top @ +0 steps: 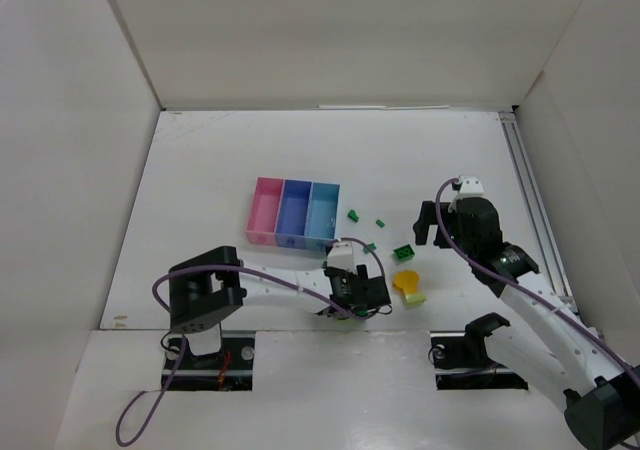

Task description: Sort the legos into containers by color

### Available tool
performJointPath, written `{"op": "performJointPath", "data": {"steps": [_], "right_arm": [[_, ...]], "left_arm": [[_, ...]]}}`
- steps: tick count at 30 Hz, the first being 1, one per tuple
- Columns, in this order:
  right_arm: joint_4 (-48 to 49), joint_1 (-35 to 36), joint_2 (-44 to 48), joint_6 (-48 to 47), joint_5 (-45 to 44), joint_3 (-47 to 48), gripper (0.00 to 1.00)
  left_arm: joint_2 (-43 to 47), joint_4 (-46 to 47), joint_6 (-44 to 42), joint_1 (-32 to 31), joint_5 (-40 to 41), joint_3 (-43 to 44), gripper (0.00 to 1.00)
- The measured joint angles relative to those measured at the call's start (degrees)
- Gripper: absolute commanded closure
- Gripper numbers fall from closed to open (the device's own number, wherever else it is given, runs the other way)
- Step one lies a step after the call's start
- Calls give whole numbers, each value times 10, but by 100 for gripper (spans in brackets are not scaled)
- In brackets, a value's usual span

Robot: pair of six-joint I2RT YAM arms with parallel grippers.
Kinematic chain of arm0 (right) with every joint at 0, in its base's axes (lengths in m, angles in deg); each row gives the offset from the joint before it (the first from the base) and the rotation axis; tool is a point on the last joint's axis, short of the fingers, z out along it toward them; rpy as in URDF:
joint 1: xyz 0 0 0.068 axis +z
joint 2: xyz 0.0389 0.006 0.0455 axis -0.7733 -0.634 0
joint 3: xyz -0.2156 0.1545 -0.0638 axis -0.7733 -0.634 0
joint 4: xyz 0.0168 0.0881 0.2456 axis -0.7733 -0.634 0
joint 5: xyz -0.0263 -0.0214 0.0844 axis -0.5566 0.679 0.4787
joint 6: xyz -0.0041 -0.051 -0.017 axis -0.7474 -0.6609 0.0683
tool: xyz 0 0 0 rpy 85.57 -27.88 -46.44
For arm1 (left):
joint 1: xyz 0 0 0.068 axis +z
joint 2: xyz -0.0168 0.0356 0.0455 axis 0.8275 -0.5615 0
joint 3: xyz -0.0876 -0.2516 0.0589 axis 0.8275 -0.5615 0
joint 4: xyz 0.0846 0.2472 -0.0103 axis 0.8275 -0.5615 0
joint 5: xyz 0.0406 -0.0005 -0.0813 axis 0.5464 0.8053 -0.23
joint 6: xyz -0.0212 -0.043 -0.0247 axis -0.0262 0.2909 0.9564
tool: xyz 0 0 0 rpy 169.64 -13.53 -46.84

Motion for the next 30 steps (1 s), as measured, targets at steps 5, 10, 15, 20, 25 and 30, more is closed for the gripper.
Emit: {"op": "performJointPath", "data": {"steps": [5, 10, 15, 20, 25, 30], "right_arm": [[0, 0, 0, 0, -1, -2, 0], [-1, 0, 1, 0, -1, -5, 0], [-2, 0, 14, -5, 4, -5, 0], [0, -2, 52, -20, 37, -5, 0], [58, -3, 150, -56, 141, -13, 0], [168, -3, 236, -66, 287, -59, 0]], "left_arm": [[8, 19, 2, -4, -6, -10, 52], [10, 26, 5, -4, -6, -11, 57], [11, -3, 22, -5, 15, 3, 56], [64, -59, 42, -3, 92, 35, 56], [203, -69, 38, -3, 199, 44, 54], [332, -13, -16, -2, 278, 24, 54]]}}
